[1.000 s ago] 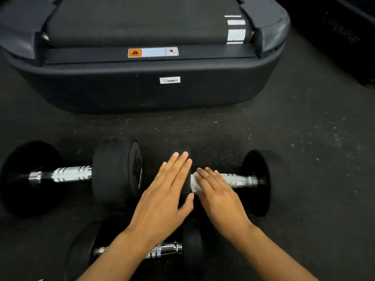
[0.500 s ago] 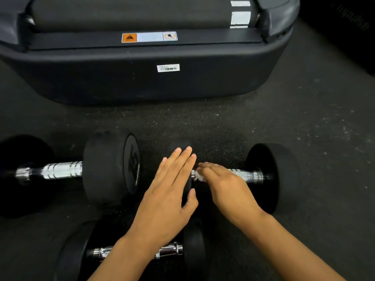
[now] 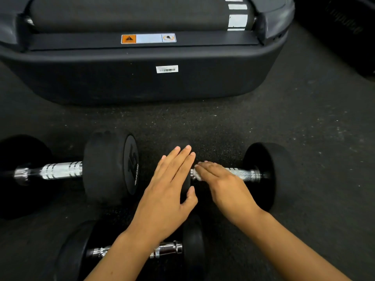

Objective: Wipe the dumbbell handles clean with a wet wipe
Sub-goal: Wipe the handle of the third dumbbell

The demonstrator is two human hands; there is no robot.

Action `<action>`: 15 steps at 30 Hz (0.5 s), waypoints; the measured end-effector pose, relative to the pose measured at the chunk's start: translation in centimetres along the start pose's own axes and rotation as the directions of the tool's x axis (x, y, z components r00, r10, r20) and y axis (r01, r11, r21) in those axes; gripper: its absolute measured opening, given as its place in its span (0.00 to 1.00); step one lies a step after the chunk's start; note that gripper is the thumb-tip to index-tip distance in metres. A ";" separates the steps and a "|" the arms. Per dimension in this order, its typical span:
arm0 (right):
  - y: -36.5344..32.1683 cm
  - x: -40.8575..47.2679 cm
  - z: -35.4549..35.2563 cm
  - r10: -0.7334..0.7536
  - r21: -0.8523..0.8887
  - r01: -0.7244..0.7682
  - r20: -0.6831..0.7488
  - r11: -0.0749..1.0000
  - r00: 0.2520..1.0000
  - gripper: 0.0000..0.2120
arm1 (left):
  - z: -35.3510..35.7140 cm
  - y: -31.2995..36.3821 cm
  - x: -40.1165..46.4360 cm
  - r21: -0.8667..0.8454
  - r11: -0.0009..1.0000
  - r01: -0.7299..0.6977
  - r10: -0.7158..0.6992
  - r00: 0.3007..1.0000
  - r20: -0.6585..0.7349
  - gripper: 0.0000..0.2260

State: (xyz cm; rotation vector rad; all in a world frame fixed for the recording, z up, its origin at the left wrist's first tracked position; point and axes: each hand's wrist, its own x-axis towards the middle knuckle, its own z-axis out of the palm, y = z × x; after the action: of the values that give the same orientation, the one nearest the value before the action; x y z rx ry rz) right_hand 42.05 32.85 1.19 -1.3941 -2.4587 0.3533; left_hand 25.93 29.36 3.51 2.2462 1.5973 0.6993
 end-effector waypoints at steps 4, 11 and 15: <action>-0.4 1.0 0.1 0.044 0.041 -0.045 0.030 0.998 0.999 0.12 | 0.0 0.0 0.1 -0.006 1.000 0.001 -0.001 1.000 -0.007 0.28; 0.6 2.2 -1.1 0.099 0.089 -0.109 0.116 0.990 0.988 0.06 | -0.2 -0.1 0.1 -0.019 1.000 -0.006 0.007 1.000 0.004 0.28; 0.6 1.9 -1.5 0.050 0.150 -0.073 0.151 0.986 0.987 0.12 | -0.1 0.1 0.0 -0.037 0.999 0.003 -0.003 1.000 -0.003 0.28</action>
State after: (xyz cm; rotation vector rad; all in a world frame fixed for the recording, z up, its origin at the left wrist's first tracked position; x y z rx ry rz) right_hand 42.14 34.87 2.64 -1.4263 -2.4447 0.6690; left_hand 25.91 29.33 3.64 2.2174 1.5763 0.7259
